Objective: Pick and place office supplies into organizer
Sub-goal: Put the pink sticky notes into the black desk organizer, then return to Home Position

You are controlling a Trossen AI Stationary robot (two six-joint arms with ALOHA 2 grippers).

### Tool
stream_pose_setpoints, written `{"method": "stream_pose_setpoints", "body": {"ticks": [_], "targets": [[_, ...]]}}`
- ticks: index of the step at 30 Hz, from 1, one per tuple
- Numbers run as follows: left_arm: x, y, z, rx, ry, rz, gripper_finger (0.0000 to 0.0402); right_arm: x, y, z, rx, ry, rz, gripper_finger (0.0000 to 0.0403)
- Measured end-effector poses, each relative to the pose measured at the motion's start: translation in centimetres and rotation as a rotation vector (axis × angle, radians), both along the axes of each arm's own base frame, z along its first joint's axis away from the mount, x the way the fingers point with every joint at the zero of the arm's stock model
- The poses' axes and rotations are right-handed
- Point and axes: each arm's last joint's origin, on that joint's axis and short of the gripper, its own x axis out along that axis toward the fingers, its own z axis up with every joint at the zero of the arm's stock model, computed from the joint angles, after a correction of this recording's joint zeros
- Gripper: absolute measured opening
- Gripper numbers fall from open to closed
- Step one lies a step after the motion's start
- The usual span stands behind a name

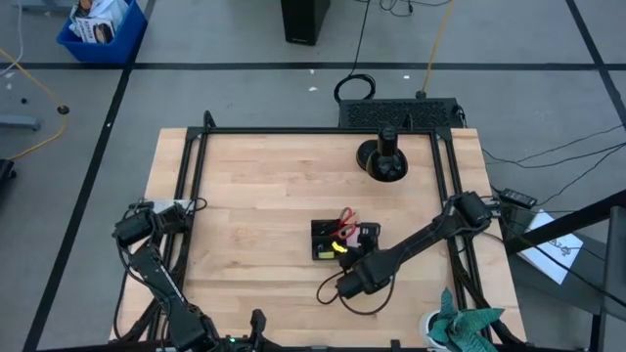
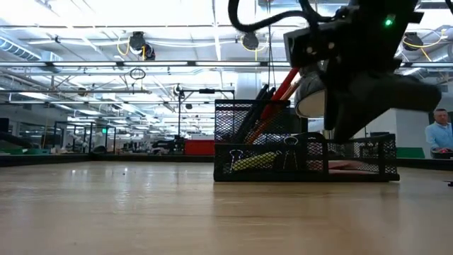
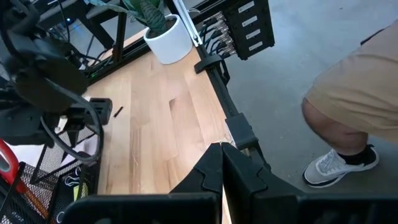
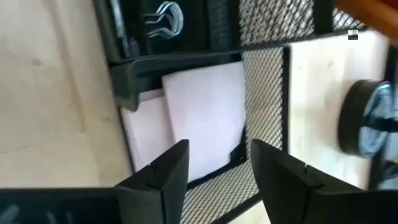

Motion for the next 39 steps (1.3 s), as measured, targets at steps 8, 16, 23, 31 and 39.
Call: {"method": "stream_pose_setpoints", "body": {"ticks": [8,16,23,31,39], "targets": [[0.0,0.0,0.0,0.001,0.000,0.000,0.0005,-0.4,0.1,1.1,0.046,-0.006,0.011,0.0157],[0.0,0.0,0.0,0.004,0.000,-0.002,0.0005,-0.4,0.4,1.0,0.031,-0.013,0.052,0.0048],[-0.5,-0.3,0.0,0.031,0.001,-0.031,0.0005,-0.8,3.0,2.3,0.120,-0.102,0.222,0.0016],[-1.5,-0.7,0.1,0.122,-0.076,0.021,0.0005,-2.6,4.2,3.7,0.269,-0.390,0.431,0.0002],[2.1,4.2,-4.6,0.073,0.064,0.094,0.0005,-5.9,1.9,1.0,0.365,-0.606,0.432,0.0001]]}}
